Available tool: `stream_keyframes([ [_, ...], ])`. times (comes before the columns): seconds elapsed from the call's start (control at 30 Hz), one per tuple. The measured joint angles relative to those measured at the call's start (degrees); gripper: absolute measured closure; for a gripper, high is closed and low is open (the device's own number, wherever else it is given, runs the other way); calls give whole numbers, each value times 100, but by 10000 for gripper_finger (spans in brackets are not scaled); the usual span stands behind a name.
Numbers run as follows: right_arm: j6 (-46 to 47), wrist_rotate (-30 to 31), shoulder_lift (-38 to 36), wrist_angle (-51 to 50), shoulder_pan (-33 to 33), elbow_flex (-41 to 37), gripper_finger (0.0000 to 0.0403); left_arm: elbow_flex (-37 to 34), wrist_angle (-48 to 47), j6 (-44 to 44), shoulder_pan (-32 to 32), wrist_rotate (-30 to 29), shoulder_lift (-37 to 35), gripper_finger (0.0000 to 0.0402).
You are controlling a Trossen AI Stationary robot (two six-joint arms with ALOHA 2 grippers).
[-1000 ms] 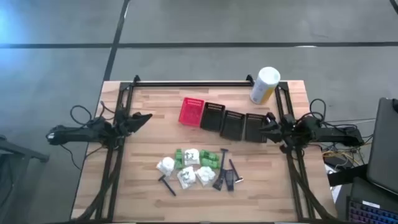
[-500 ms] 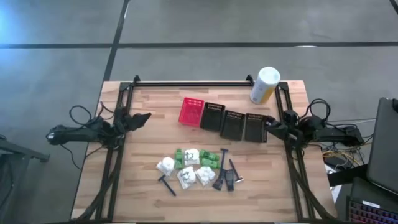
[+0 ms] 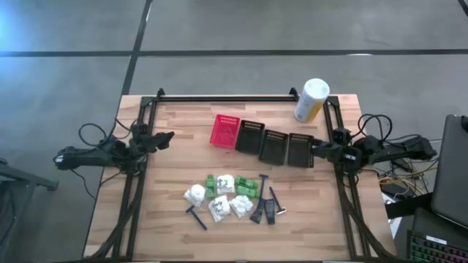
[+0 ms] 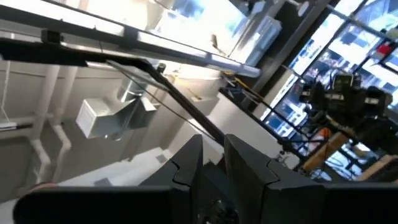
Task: Pick & Place Travel size toiletries
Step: Put the shampoo into the red bin
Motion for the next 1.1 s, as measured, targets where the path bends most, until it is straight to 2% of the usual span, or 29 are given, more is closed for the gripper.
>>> stream_keyframes([
  [0.13,46,44,698,333,100,8,323,21,-7,79,0,10,132,149],
  [0.3,237,48,1545,295,191,341,313,22,-23,-120,0,291,372,149],
  [0.47,-163,48,2285,267,191,743,307,22,-43,676,2,282,570,149],
  [0.6,-441,46,2765,252,189,1031,314,24,-49,-62,2,280,600,149],
  [0.67,-455,56,2947,249,185,1124,321,24,-53,-315,2,280,600,149],
  [1.1,-368,-78,3343,208,186,1392,364,24,-170,-416,2,301,611,149],
])
